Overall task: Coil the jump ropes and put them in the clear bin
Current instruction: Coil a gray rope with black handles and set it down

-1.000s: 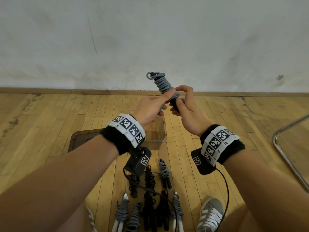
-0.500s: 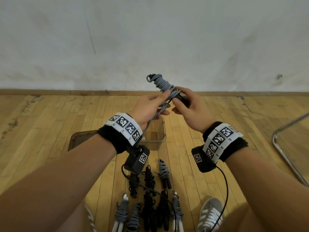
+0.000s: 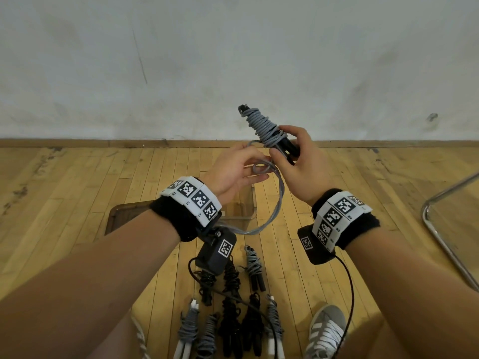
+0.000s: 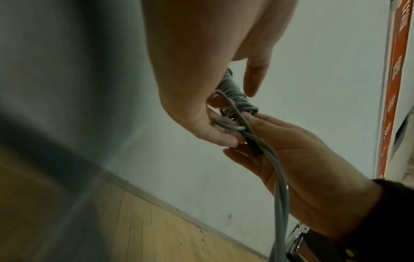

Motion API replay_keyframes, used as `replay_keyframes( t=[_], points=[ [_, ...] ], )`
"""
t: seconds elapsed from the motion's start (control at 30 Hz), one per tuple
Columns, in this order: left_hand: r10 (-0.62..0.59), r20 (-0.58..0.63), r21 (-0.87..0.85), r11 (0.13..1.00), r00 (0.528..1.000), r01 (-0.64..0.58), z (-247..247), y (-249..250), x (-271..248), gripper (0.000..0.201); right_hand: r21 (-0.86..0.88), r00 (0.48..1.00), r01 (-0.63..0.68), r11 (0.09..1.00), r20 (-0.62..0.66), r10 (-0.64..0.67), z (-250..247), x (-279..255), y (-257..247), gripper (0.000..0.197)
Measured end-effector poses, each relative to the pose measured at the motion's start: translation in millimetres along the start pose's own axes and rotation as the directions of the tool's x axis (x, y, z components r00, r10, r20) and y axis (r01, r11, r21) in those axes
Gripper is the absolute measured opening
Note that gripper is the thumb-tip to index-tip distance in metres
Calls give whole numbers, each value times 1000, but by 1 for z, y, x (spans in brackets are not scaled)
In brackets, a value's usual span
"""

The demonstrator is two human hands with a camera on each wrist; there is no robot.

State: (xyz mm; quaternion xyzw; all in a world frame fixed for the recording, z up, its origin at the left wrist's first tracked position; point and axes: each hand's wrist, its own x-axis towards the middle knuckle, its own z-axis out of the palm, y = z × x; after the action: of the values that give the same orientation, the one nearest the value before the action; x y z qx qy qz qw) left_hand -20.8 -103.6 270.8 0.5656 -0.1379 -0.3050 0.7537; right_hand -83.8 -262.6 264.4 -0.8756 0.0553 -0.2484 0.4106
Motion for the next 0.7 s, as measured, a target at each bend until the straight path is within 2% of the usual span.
replay_keyframes(
  t=[0.03, 0.13, 0.23, 0.4, 0.47, 0.6, 0.7],
  points=[
    [2, -3, -3, 1000, 1000, -2, 1, 0, -1, 6, -18, 1000, 10, 1000, -9, -10, 0, -1, 0, 44],
    [18, -33, 74, 997, 999, -16, -1, -5, 1, 25, -39, 1000, 14, 999, -11, -15, 1, -1, 0, 45],
    [3, -40, 158, 987, 999, 3, -4, -8, 3, 35, -32, 1000, 12, 999, -5, -12, 0, 0, 0, 45],
    [-16, -66, 281, 959, 998, 34, -2, -6, 1, 30, -49, 1000, 0, 999, -12, 0, 0, 1, 0, 46],
    [-17, -72, 312, 949, 997, 39, -1, -5, -2, 40, -46, 1000, -8, 999, -18, 7, -2, 2, 1, 47],
    [6, -81, 338, 941, 997, 21, -3, -3, 0, 54, -218, 999, 41, 975, 4, -41, -1, -1, 3, 49],
    [69, -106, 375, 927, 992, -24, -4, -1, 2, 64, -308, 999, 17, 951, -22, -25, 3, -1, 3, 61]
  ],
)
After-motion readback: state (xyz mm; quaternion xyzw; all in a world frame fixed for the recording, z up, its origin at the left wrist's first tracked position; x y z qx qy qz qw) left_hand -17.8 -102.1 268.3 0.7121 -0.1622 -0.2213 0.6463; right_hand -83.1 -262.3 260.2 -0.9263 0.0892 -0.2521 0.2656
